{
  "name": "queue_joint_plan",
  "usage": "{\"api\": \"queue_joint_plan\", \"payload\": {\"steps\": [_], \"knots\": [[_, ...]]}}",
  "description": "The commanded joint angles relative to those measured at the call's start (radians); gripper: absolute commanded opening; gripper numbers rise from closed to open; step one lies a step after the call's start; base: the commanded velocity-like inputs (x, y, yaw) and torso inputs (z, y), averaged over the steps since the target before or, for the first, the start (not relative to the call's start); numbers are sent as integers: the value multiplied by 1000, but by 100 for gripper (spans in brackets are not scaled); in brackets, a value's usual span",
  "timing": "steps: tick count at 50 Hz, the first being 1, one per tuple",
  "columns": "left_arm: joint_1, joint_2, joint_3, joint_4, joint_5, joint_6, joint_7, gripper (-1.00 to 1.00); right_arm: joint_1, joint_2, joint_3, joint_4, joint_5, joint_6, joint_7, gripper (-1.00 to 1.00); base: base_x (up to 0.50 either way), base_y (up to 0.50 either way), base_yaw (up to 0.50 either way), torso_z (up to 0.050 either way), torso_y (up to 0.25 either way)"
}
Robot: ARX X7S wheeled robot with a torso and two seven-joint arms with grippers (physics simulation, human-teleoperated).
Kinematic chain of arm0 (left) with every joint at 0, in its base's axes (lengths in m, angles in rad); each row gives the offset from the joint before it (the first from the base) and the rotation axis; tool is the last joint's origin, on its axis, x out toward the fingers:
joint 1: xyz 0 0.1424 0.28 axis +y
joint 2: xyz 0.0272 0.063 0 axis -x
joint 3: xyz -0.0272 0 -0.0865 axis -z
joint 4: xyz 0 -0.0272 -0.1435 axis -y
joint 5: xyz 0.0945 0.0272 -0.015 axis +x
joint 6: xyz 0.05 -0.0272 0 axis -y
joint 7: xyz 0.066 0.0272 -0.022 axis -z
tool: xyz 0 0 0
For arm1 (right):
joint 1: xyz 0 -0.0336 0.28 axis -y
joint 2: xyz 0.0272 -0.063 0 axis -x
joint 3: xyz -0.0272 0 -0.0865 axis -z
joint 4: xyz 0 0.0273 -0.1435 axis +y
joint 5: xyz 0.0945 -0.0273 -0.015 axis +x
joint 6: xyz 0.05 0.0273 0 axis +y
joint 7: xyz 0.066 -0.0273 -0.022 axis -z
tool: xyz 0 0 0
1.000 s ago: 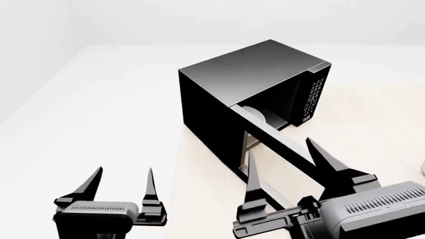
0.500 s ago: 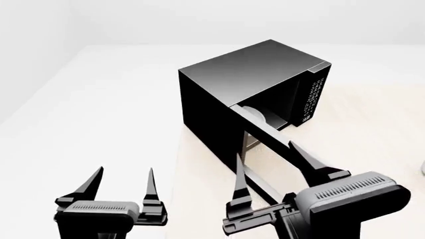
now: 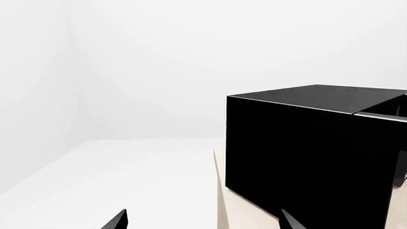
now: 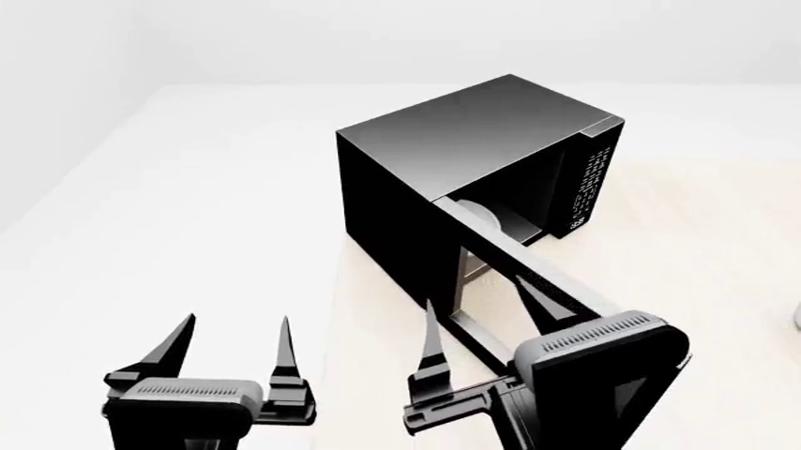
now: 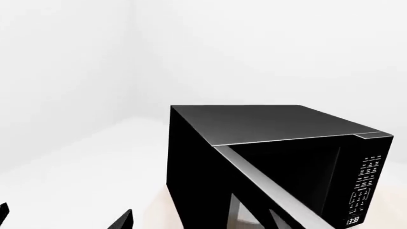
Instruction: Close the microwave.
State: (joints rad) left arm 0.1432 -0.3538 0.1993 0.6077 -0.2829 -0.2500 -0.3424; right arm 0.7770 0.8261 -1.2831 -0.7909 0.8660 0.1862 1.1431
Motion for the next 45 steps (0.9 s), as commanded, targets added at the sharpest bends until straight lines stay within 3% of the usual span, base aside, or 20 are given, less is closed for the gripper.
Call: {"api": "queue_joint_plan", "payload": {"steps": [1, 45], "knots": [[0, -4, -3, -1, -7, 2, -3, 100, -20, -20, -5, 74, 12, -23, -40, 100, 0, 0, 0, 0, 0], [-8, -13, 12, -3, -9, 2, -17, 100, -78, -50, -9, 212, 22, -68, -102, 100, 0, 0, 0, 0, 0]]}}
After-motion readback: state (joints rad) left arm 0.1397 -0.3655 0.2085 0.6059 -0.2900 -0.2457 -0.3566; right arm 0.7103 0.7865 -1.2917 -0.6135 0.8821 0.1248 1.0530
